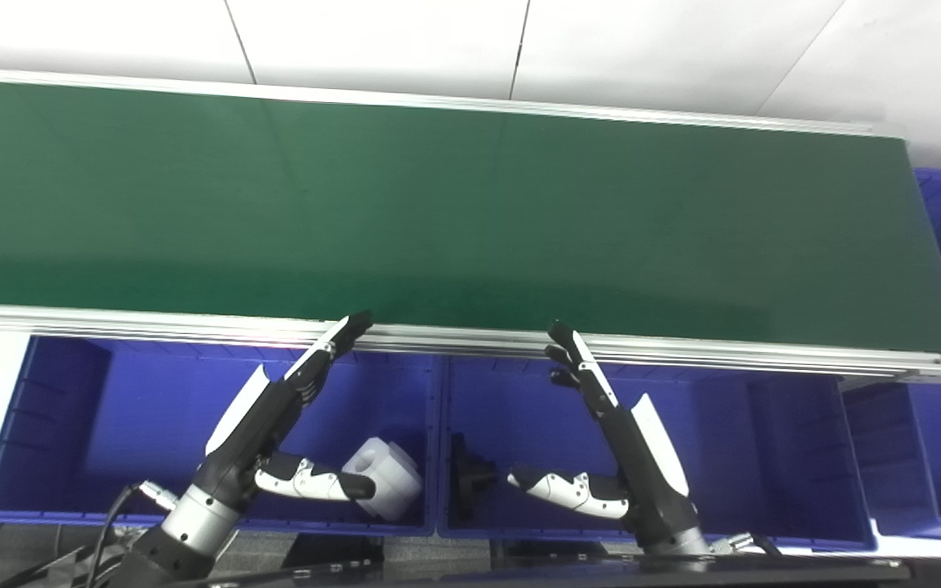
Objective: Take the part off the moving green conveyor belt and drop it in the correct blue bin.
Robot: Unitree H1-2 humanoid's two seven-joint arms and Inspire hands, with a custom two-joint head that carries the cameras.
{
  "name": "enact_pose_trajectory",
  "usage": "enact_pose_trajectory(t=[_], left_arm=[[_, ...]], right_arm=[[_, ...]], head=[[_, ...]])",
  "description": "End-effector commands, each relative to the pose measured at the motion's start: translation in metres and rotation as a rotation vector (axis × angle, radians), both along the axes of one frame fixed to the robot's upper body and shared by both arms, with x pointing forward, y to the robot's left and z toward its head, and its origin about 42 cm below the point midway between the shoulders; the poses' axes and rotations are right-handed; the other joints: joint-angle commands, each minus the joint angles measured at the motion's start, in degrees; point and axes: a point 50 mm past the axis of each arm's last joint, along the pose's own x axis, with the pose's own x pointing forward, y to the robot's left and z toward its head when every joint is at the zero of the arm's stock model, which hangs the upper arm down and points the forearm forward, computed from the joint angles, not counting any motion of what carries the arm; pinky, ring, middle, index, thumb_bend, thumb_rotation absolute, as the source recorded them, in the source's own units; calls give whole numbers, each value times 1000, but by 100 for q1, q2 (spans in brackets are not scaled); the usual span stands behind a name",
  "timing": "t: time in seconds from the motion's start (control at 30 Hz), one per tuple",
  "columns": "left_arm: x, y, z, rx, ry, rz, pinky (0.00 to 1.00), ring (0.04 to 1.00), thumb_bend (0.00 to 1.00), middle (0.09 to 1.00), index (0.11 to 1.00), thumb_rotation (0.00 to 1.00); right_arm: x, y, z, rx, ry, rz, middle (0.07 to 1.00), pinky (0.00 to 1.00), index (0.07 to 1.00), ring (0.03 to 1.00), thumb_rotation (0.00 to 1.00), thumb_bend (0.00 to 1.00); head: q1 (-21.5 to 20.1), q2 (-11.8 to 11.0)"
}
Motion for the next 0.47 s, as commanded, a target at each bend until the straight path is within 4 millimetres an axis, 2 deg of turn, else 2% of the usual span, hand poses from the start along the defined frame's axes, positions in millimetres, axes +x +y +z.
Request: enact_pose_trajectory(t=[0.0,0.07,0.27,0.43], left_arm=[[2,0,6,-5,-53,-15,964,972,888,966,954,438],[3,0,4,2,-53,-11,939,961,891,962,953,429],[1,2,-1,-40,-22,10,975,973,902,977,957,416],[-2,1,-2,-42,-13,19,954,975,900,972,951,421]], right_arm=[[0,2,2,-10,-4,-2,978,827,1000,926,550,758],[-1,2,1,-24,10,3,987,827,1000,933,561,759],[-2,4,-3,-26,20,-4,995,828,1000,942,555,759],[-4,3,-6,-25,27,-2,995,835,1000,944,558,751]], head=[[12,-49],[16,-120],[-14,-199],[-32,-264]])
